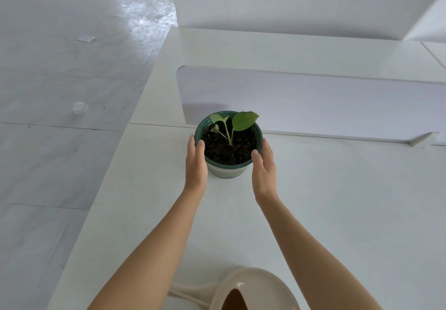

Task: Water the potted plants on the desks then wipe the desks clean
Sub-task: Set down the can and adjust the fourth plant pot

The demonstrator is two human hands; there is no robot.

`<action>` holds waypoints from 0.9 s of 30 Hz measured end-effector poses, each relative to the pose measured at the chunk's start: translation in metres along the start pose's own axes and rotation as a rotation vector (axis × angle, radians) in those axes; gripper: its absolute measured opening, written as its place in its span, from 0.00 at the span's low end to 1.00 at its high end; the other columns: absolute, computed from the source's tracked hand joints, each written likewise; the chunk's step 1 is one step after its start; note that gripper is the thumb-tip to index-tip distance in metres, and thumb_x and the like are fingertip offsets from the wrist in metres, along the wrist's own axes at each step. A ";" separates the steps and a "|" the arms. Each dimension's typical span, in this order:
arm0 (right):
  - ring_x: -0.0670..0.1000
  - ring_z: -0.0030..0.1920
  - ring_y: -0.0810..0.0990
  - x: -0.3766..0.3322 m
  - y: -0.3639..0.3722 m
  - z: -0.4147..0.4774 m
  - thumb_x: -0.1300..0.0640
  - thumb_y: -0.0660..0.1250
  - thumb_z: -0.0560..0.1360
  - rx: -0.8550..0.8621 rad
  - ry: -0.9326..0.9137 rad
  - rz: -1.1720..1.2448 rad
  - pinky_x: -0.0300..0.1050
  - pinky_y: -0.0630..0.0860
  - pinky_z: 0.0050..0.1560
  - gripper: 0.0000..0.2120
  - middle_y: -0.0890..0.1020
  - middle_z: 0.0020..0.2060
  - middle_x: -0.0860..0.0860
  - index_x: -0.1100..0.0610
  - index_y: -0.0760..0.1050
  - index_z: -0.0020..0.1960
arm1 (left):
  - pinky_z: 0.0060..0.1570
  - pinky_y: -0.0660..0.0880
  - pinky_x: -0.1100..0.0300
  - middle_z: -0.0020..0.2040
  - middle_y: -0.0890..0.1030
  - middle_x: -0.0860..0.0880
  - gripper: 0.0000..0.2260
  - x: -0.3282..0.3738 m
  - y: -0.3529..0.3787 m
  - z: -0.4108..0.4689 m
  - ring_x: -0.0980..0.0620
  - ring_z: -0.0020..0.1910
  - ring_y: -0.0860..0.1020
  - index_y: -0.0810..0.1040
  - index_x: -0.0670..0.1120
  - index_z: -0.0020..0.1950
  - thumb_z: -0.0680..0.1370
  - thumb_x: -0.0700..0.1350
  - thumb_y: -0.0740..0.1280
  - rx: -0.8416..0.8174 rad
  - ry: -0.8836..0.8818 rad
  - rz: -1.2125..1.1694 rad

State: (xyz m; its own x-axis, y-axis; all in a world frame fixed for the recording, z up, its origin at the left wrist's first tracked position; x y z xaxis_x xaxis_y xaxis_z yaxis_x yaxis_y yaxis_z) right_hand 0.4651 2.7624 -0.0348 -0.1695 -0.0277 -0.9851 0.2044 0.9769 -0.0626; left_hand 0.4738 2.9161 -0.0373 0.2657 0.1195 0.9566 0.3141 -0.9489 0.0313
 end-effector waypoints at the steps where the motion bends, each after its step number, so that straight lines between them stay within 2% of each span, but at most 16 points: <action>1: 0.44 0.72 0.61 0.002 0.002 0.000 0.57 0.54 0.79 0.000 -0.009 -0.022 0.40 0.58 0.71 0.23 0.62 0.73 0.48 0.55 0.58 0.74 | 0.72 0.56 0.57 0.76 0.59 0.50 0.23 -0.001 0.002 -0.001 0.53 0.74 0.58 0.52 0.47 0.76 0.82 0.47 0.51 0.003 -0.002 -0.017; 4: 0.45 0.75 0.52 0.004 0.005 0.006 0.57 0.52 0.80 -0.011 -0.023 -0.064 0.35 0.51 0.69 0.24 0.55 0.75 0.48 0.56 0.52 0.75 | 0.70 0.53 0.61 0.77 0.53 0.50 0.25 -0.004 0.011 -0.009 0.54 0.75 0.54 0.46 0.47 0.76 0.82 0.47 0.51 0.002 -0.011 -0.062; 6: 0.45 0.75 0.52 0.000 0.005 0.014 0.57 0.52 0.80 -0.015 -0.026 -0.091 0.34 0.51 0.68 0.24 0.55 0.76 0.49 0.57 0.51 0.75 | 0.68 0.51 0.64 0.78 0.49 0.50 0.26 -0.006 0.017 -0.014 0.55 0.76 0.51 0.43 0.47 0.76 0.82 0.47 0.51 -0.003 -0.014 -0.067; 9: 0.46 0.75 0.53 -0.008 0.000 0.031 0.57 0.51 0.81 -0.049 -0.011 -0.111 0.35 0.51 0.69 0.24 0.56 0.75 0.50 0.58 0.52 0.75 | 0.71 0.49 0.62 0.78 0.46 0.51 0.27 -0.011 0.023 -0.024 0.55 0.76 0.49 0.41 0.47 0.76 0.82 0.48 0.51 -0.021 -0.007 -0.046; 11: 0.47 0.75 0.54 -0.011 -0.003 0.035 0.56 0.51 0.81 -0.070 0.006 -0.111 0.38 0.52 0.71 0.24 0.56 0.75 0.51 0.58 0.52 0.75 | 0.71 0.49 0.62 0.78 0.48 0.50 0.26 -0.011 0.022 -0.028 0.55 0.76 0.49 0.42 0.46 0.76 0.82 0.48 0.50 -0.014 -0.009 -0.050; 13: 0.46 0.74 0.56 -0.007 -0.010 0.031 0.56 0.52 0.80 -0.045 0.034 -0.084 0.37 0.54 0.69 0.24 0.57 0.75 0.50 0.57 0.52 0.75 | 0.67 0.50 0.66 0.78 0.50 0.50 0.25 -0.005 0.018 -0.026 0.55 0.76 0.50 0.44 0.45 0.76 0.82 0.48 0.50 0.026 -0.014 -0.056; 17: 0.40 0.66 0.61 0.008 -0.013 0.009 0.56 0.52 0.80 -0.015 0.075 -0.032 0.30 0.59 0.60 0.24 0.61 0.73 0.49 0.55 0.53 0.75 | 0.66 0.52 0.65 0.77 0.55 0.50 0.24 0.013 0.008 -0.001 0.54 0.75 0.54 0.48 0.45 0.76 0.82 0.48 0.50 0.076 -0.007 -0.017; 19: 0.42 0.64 0.67 0.009 -0.006 0.005 0.58 0.53 0.80 -0.043 0.039 -0.039 0.27 0.66 0.55 0.21 0.68 0.69 0.51 0.54 0.57 0.73 | 0.67 0.55 0.63 0.73 0.61 0.53 0.23 0.016 0.010 0.008 0.56 0.72 0.59 0.53 0.45 0.76 0.82 0.48 0.50 0.035 -0.017 -0.002; 21: 0.47 0.63 0.70 0.006 0.000 0.010 0.59 0.53 0.79 -0.044 0.015 -0.054 0.32 0.68 0.59 0.19 0.72 0.65 0.52 0.55 0.61 0.70 | 0.69 0.56 0.61 0.75 0.61 0.50 0.23 0.015 0.014 0.009 0.53 0.74 0.59 0.55 0.45 0.76 0.81 0.49 0.50 0.011 -0.032 0.003; 23: 0.51 0.67 0.68 0.002 0.001 0.018 0.57 0.52 0.79 -0.036 0.032 -0.067 0.43 0.65 0.67 0.21 0.70 0.67 0.53 0.57 0.59 0.71 | 0.68 0.54 0.62 0.77 0.57 0.49 0.23 0.012 0.015 0.001 0.53 0.75 0.56 0.52 0.45 0.76 0.81 0.48 0.50 0.021 -0.056 -0.027; 27: 0.50 0.74 0.58 -0.008 -0.001 0.036 0.51 0.50 0.80 -0.067 0.073 -0.154 0.41 0.55 0.70 0.24 0.61 0.73 0.51 0.57 0.53 0.74 | 0.65 0.53 0.65 0.77 0.55 0.49 0.24 0.005 0.015 -0.013 0.54 0.76 0.54 0.51 0.45 0.76 0.81 0.46 0.51 0.039 -0.074 -0.103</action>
State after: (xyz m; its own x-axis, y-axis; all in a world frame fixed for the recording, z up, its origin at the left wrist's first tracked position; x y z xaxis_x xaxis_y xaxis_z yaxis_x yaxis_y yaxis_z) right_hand 0.5004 2.7538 -0.0330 -0.2638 -0.1649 -0.9504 0.1066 0.9743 -0.1987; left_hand 0.4681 2.8990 -0.0286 0.2958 0.2382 0.9251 0.3782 -0.9185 0.1156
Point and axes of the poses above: each hand's wrist, its own z-axis towards the middle knuckle, its own y-axis out of the palm, x = y × z, the point moved 6 cm from there along z, towards the middle knuckle
